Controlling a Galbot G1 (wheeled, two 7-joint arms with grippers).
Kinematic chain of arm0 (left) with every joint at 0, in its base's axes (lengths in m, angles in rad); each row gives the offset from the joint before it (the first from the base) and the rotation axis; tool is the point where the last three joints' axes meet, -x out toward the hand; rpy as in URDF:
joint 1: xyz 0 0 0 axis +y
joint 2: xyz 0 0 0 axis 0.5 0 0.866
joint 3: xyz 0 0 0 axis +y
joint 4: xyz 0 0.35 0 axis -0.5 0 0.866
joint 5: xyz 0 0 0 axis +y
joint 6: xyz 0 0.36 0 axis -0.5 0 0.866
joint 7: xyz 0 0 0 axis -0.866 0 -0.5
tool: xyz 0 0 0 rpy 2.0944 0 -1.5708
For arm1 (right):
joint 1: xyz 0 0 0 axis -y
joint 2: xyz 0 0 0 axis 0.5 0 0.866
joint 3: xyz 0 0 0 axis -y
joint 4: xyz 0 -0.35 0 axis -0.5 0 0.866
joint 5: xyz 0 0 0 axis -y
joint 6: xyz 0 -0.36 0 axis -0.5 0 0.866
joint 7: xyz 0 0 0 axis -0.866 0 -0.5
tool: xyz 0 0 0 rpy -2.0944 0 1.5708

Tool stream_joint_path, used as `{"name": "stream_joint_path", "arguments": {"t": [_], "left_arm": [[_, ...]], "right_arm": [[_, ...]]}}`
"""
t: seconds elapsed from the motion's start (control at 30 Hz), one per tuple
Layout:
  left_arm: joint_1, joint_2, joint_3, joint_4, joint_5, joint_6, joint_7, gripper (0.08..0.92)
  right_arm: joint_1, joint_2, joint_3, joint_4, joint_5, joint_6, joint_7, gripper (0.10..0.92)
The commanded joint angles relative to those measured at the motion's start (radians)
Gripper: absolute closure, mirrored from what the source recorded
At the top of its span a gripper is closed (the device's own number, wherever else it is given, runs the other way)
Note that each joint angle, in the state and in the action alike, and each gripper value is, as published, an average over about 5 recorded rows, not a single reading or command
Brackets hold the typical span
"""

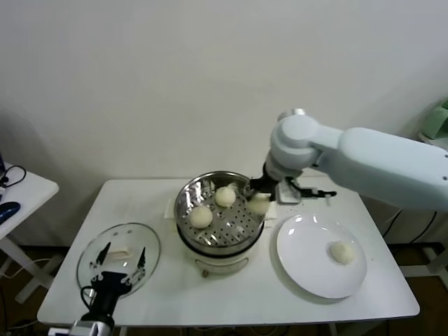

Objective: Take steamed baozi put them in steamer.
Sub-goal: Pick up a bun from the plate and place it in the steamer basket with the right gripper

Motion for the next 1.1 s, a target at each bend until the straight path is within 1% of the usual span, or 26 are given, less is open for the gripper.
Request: {"name": "stream_joint_path", "arguments": {"t": [0.03, 0.17, 0.33, 0.47, 0.83, 1.1], "left_arm": [[0.027, 0.002, -0.005, -0.003, 0.0, -0.002, -0.001, 0.177], [0.031, 0.002, -0.006, -0.002, -0.001, -0.002, -0.001, 0.177], [0.027, 0.003, -0.004, 0.001, -0.001, 0.0, -0.002, 0.177], [0.024, 0.004, -0.003, 0.002, -0.003, 0.001, -0.003, 0.177], [0.022, 0.01, -0.018, 0.004, -0.016, 0.003, -0.003, 0.177], [0.017, 0.004, -0.012, 0.014, -0.01, 0.006, -0.003, 0.177]], "right_arm": [[-0.014, 0.285, -0.12, -0.261, 0.037, 0.107, -0.005, 0.412], [-0.019, 0.352, -0.129, -0.354, 0.03, 0.159, -0.003, 0.421], [-0.032, 0.399, -0.127, -0.392, 0.03, 0.179, 0.007, 0.443], [-0.047, 0.413, -0.126, -0.387, 0.031, 0.18, 0.015, 0.456], [-0.085, 0.397, -0.132, -0.345, 0.026, 0.18, 0.03, 0.457], [-0.095, 0.388, -0.137, -0.346, 0.033, 0.184, 0.042, 0.459]]}}
